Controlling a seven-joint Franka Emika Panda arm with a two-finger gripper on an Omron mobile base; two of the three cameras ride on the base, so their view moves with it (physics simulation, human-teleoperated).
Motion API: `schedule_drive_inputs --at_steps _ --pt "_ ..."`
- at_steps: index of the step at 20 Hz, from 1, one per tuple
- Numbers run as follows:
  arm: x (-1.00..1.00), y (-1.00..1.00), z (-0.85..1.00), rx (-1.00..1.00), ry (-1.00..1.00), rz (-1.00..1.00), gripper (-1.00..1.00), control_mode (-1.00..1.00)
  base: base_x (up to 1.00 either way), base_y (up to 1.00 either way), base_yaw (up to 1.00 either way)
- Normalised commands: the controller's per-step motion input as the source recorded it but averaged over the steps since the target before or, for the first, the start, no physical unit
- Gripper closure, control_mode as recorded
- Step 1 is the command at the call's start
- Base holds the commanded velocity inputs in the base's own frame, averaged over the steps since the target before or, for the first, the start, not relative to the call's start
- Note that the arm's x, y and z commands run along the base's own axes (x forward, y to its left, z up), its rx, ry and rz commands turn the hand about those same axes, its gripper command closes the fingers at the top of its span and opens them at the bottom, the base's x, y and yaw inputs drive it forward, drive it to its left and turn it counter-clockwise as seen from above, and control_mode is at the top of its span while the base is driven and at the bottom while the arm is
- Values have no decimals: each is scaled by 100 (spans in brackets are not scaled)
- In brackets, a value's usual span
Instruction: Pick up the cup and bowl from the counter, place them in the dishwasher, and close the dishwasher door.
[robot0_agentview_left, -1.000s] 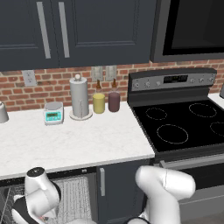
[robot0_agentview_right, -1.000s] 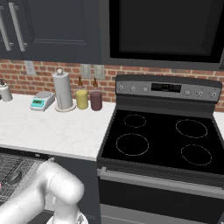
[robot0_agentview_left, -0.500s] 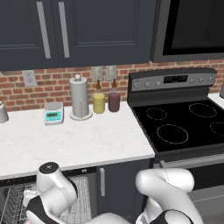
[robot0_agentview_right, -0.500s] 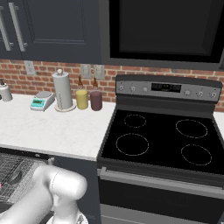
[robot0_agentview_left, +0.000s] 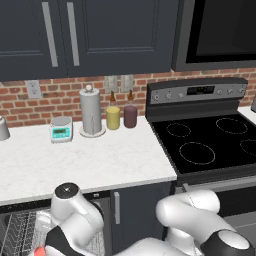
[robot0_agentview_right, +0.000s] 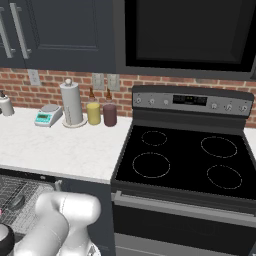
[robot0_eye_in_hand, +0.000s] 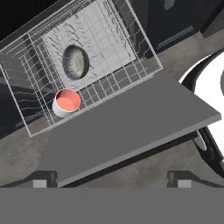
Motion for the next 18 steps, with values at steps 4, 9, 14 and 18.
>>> schedule_drive_inputs --at_steps 4,9,14,18 --pt "-26 -15 1 0 -2 -9 -100 -100 0 0 0" --pt "-16 -1 0 2 0 -1 -100 -100 0 0 0" --pt "-24 0 0 3 0 0 -100 -100 0 0 0" --pt "-30 0 0 2 0 0 -100 -100 0 0 0"
